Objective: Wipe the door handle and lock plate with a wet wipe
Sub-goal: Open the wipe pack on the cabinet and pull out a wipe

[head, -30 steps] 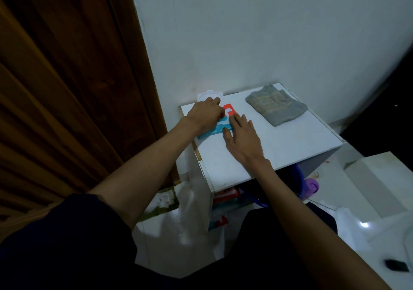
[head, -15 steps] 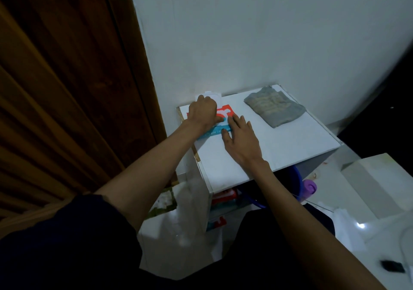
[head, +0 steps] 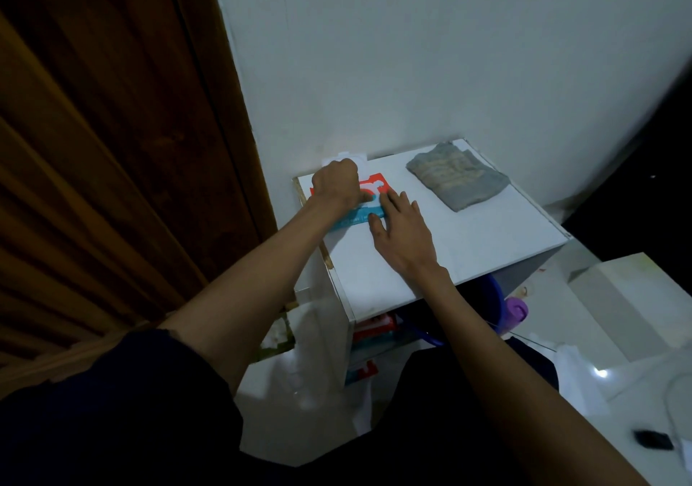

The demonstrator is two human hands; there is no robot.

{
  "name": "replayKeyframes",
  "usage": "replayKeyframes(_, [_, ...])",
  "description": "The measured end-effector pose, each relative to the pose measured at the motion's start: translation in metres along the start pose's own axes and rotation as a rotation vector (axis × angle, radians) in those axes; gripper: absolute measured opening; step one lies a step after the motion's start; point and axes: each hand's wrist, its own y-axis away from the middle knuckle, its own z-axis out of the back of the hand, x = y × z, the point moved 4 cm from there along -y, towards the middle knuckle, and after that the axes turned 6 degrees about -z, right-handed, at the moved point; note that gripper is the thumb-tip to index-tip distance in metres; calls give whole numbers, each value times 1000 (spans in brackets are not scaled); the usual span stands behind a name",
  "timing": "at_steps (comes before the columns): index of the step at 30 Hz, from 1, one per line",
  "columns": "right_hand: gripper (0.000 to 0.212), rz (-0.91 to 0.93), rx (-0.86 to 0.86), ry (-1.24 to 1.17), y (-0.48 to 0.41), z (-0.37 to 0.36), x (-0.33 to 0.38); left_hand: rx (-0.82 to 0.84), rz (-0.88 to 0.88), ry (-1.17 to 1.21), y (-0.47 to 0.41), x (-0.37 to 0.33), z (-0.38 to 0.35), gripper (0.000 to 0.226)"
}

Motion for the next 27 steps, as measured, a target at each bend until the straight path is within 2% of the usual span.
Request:
replayKeyframes(19, [60, 17, 20, -18, 0, -1, -2, -28, -46, -41, 3, -8, -1, 26])
replayKeyframes(23, [60, 17, 8, 1, 0, -2, -1, 11, 9, 81, 7, -1, -4, 28])
replayKeyframes(27, [61, 6, 9, 17, 0, -2, -2, -78, 67, 201, 14, 14, 3, 27])
